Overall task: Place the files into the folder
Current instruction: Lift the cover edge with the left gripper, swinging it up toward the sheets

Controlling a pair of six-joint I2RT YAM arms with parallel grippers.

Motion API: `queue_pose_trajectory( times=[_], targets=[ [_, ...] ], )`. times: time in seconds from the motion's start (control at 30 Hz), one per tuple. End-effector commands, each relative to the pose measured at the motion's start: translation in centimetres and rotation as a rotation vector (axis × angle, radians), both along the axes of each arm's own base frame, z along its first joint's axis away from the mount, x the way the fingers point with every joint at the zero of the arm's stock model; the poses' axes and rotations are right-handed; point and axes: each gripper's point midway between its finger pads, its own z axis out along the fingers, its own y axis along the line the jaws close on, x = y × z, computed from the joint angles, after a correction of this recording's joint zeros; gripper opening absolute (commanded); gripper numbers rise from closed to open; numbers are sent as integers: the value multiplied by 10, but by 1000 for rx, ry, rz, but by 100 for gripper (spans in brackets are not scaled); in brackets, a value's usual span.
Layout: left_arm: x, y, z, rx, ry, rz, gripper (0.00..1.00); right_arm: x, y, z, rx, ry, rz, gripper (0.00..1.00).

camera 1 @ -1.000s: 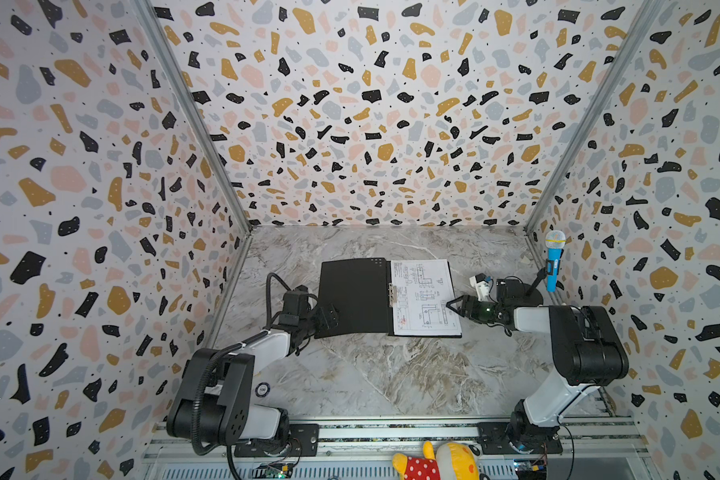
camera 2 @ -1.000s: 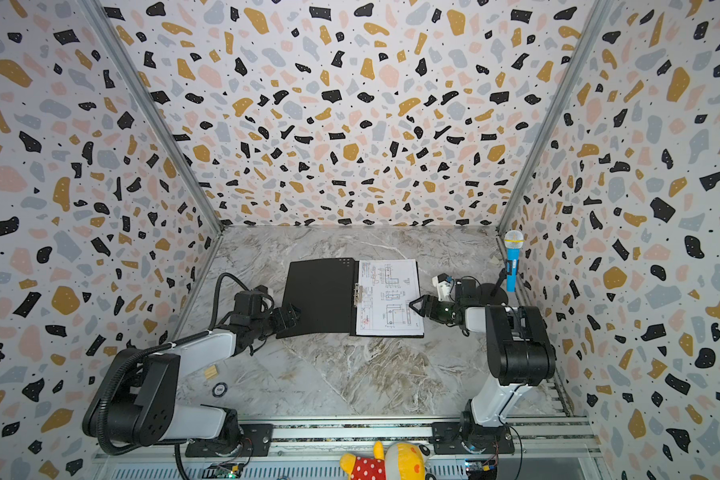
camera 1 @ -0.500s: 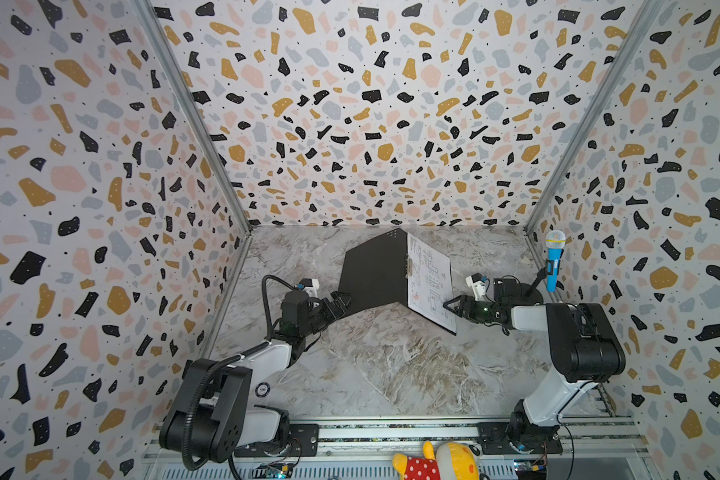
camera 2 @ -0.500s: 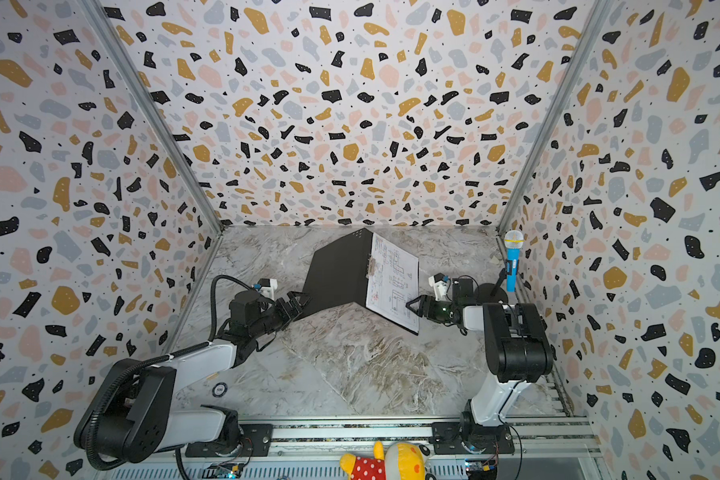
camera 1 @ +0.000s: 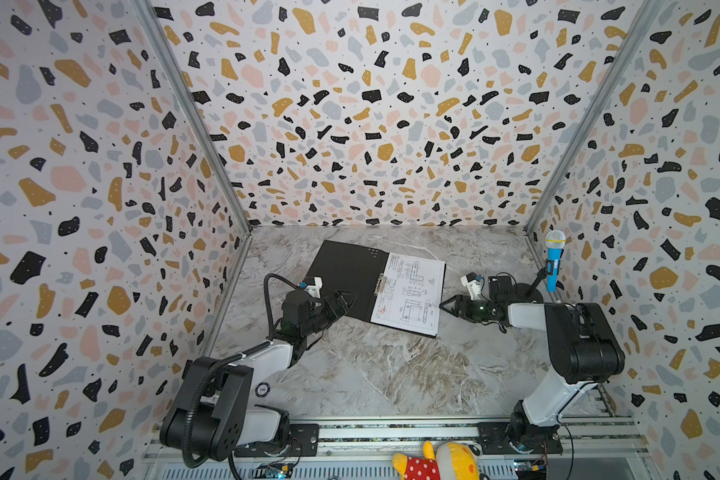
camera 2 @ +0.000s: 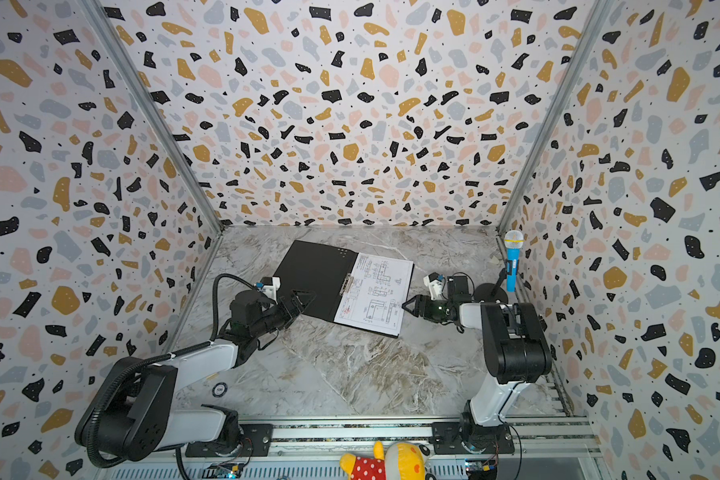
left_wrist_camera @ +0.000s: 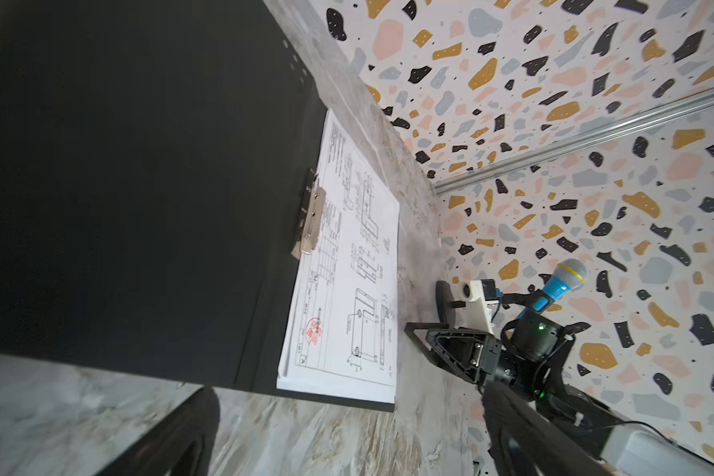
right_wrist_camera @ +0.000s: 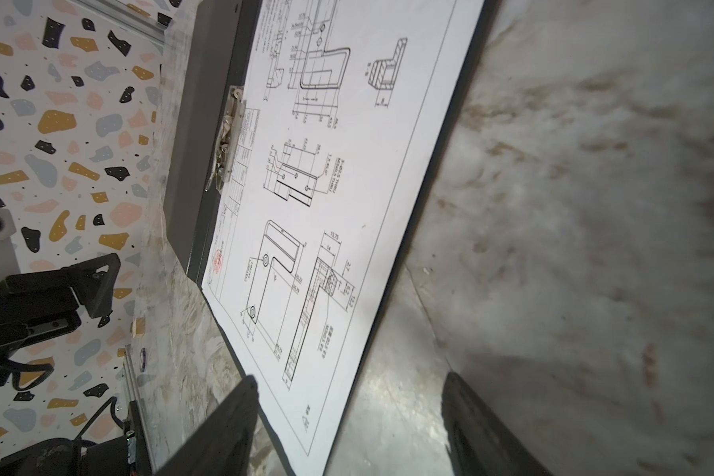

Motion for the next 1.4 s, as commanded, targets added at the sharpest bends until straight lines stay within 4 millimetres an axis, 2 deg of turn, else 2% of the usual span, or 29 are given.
queue_pose_trajectory(
  times=[0.0, 0.13, 0.2, 0.37, 0.6, 0.83, 1.03, 1.37],
  targets=[
    [-8, 7, -7, 54, 25, 19, 100, -16, -11, -14, -86, 115, -36, 75],
    [-31, 11, -18, -26, 86, 75, 100, 12, -1, 11, -78, 32, -41, 77],
    [-41, 8, -21, -60, 98, 105, 100, 22, 6, 16, -96, 4, -34, 78],
    [-50, 0, -29, -144, 148, 133, 99, 32, 14, -2, -113, 62, -33, 78],
    [-36, 3, -30, -167, 114, 185, 99, 30, 12, -22, -168, 100, -32, 78],
    [-25, 2, -39, -271, 125, 235, 100, 23, 2, -41, -251, 166, -34, 75],
    [-20, 11, -45, -282, 102, 297, 100, 15, -4, -50, -289, 189, -26, 73],
    [-1, 10, -49, -300, 79, 327, 100, 11, -5, -56, -304, 200, -13, 71]
  ],
)
